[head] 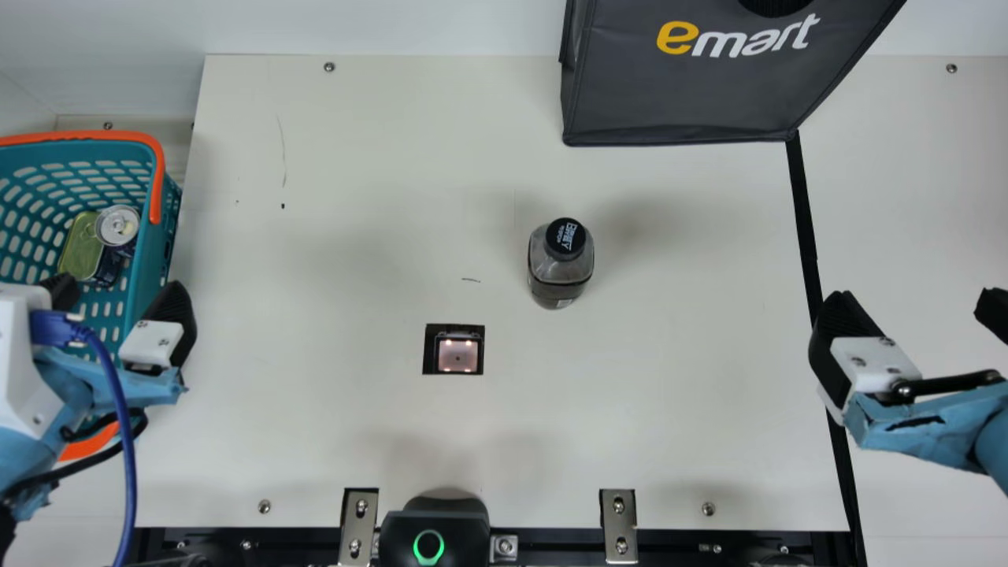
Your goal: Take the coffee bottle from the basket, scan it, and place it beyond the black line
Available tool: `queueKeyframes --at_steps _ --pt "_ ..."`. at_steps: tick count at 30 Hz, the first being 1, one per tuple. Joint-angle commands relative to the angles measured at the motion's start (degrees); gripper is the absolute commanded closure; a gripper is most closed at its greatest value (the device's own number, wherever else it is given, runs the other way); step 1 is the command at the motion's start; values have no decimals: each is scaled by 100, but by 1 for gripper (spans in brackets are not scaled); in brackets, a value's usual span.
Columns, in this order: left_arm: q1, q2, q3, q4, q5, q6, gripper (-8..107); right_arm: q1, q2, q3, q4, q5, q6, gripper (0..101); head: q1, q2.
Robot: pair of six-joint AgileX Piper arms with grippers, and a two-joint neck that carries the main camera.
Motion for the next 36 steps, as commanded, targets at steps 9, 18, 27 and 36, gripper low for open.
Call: queueKeyframes --at_steps 9,18,27,36 --pt "0 0 0 78 11 -64 9 0 0 0 0 0 0 10 -148 9" --pt "0 0 0 78 11 -64 9 0 0 0 0 0 0 10 -148 9" --pt "0 0 0 78 11 -64 9 20 20 -13 -3 -21 12 10 -148 9" --pt "0 0 0 78 11 -64 9 155 293 -197 37 -274 5 10 -148 9"
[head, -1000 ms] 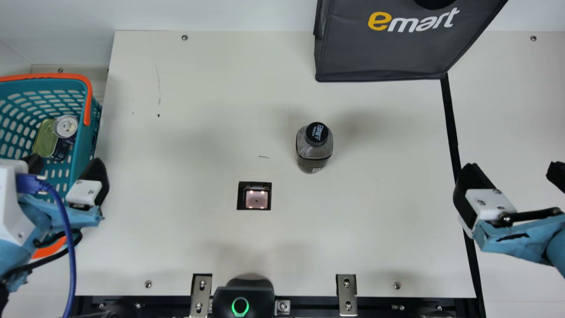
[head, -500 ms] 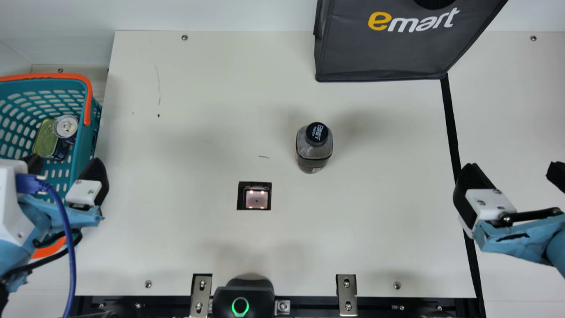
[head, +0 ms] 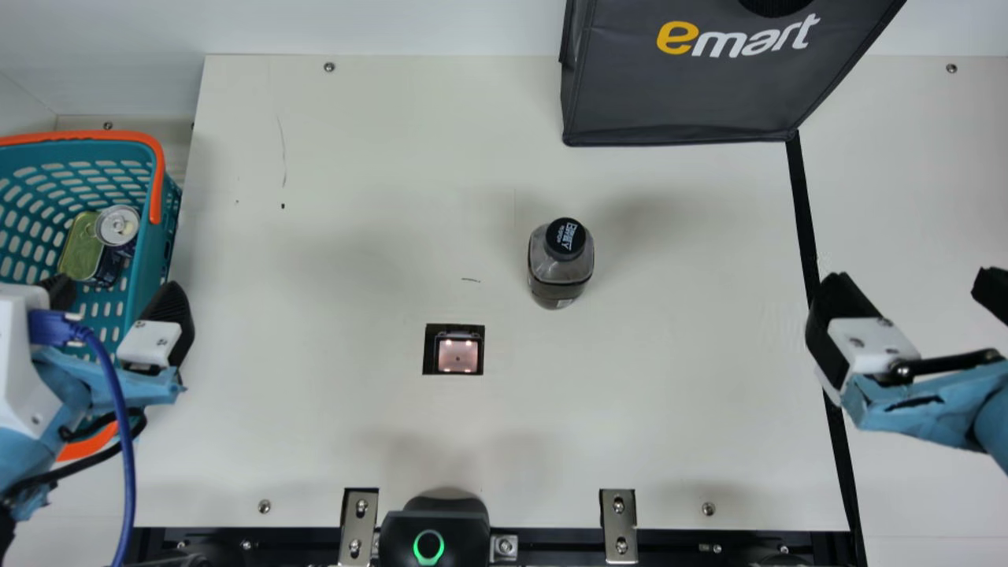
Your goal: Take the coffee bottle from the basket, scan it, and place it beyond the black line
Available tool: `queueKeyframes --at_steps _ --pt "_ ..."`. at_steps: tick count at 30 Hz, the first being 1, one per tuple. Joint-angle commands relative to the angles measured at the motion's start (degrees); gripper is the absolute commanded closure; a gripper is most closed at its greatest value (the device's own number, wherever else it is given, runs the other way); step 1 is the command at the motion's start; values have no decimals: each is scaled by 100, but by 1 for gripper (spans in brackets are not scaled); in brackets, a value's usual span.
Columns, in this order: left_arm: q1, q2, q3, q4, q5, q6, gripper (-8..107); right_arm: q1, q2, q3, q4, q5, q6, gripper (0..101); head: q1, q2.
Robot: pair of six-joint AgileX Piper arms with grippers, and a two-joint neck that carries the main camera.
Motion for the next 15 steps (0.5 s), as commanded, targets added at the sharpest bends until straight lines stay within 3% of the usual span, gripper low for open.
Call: queueKeyframes --at_steps 1,15 --pt "0 0 0 0 0 0 9 32 71 -37 15 -65 -15 10 -148 9" --pt "0 0 0 0 0 0 9 477 730 -280 103 -503 -31 10 -148 9"
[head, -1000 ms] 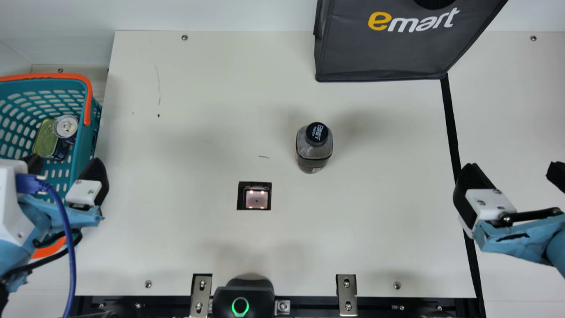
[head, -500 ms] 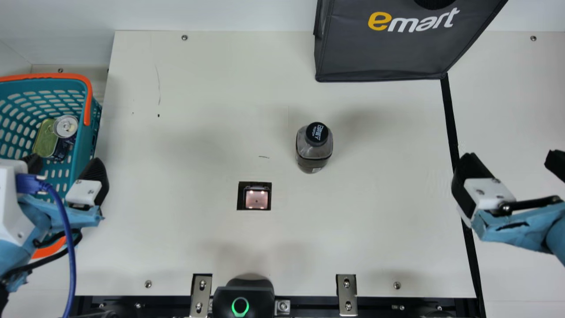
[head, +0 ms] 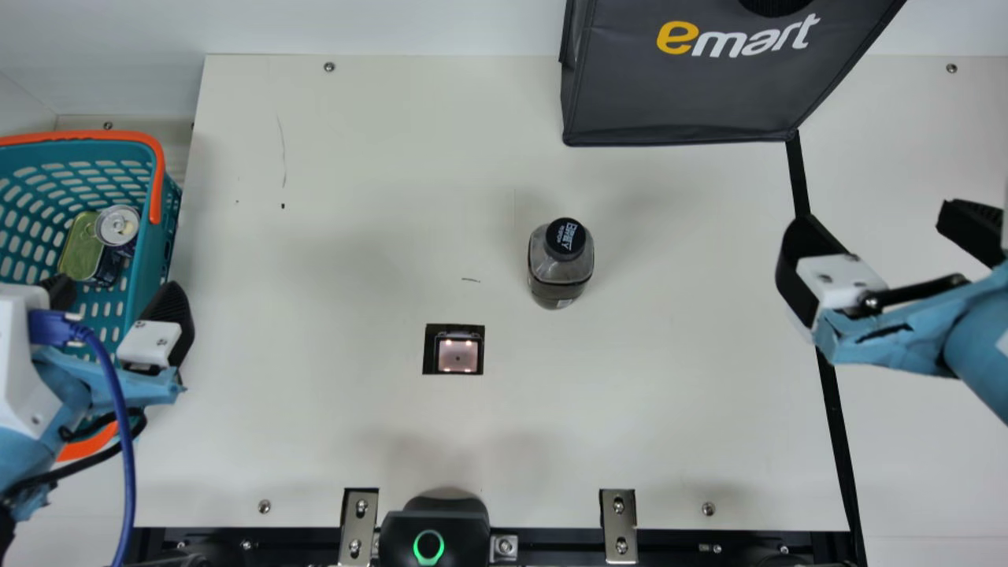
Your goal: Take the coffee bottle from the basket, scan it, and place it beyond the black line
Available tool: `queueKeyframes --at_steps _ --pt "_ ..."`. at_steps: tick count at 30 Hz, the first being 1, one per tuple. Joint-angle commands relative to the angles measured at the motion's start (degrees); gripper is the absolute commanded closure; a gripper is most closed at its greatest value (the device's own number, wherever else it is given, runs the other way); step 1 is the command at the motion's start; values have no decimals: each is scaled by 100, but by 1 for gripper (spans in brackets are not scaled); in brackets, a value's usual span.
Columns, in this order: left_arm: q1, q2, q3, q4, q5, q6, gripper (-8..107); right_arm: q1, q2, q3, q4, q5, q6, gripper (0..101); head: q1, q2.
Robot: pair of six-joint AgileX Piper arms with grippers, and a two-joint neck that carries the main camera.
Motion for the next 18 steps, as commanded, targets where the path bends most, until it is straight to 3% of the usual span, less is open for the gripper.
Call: queueKeyframes --at_steps 1,18 --pt "0 0 0 0 0 0 9 77 93 -26 8 -29 15 10 -148 9" --pt "0 0 0 0 0 0 9 805 809 -238 92 -314 35 10 -148 9"
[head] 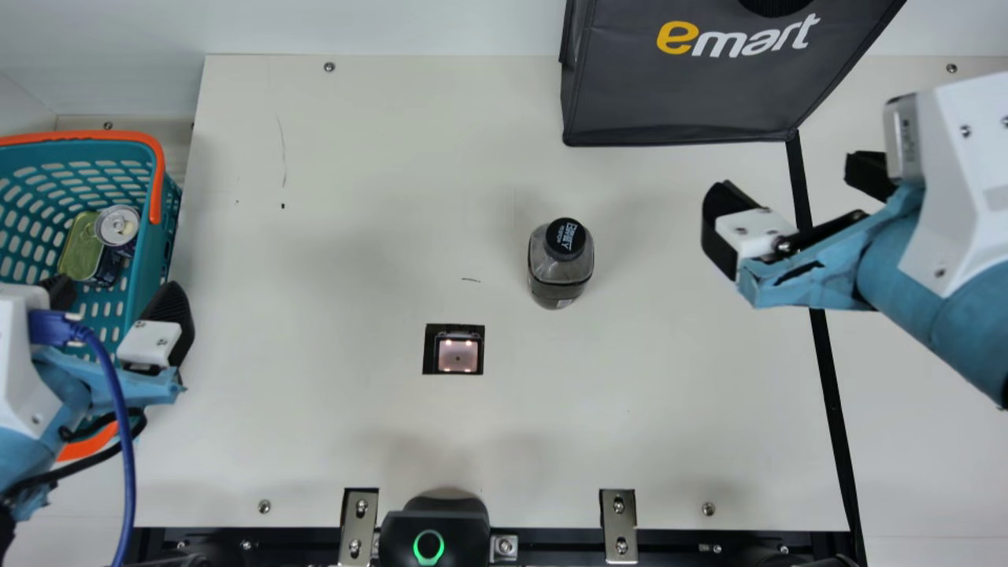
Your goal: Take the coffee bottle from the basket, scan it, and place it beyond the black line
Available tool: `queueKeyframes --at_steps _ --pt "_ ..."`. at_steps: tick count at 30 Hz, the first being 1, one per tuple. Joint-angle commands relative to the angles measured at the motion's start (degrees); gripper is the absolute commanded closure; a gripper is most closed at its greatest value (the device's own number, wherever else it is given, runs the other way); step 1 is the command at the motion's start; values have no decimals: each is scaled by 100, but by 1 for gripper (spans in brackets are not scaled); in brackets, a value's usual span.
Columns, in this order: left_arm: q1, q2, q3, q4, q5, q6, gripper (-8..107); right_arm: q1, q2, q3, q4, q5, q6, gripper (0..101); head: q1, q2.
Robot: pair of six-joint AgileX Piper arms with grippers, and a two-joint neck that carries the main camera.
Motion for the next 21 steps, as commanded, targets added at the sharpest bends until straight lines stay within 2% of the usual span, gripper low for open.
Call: queueKeyframes --at_steps 1,21 --pt "0 0 0 0 0 0 9 71 56 -12 27 -22 -32 10 -148 9" --pt "0 0 0 0 0 0 9 728 538 26 289 -182 -165 10 -148 9"
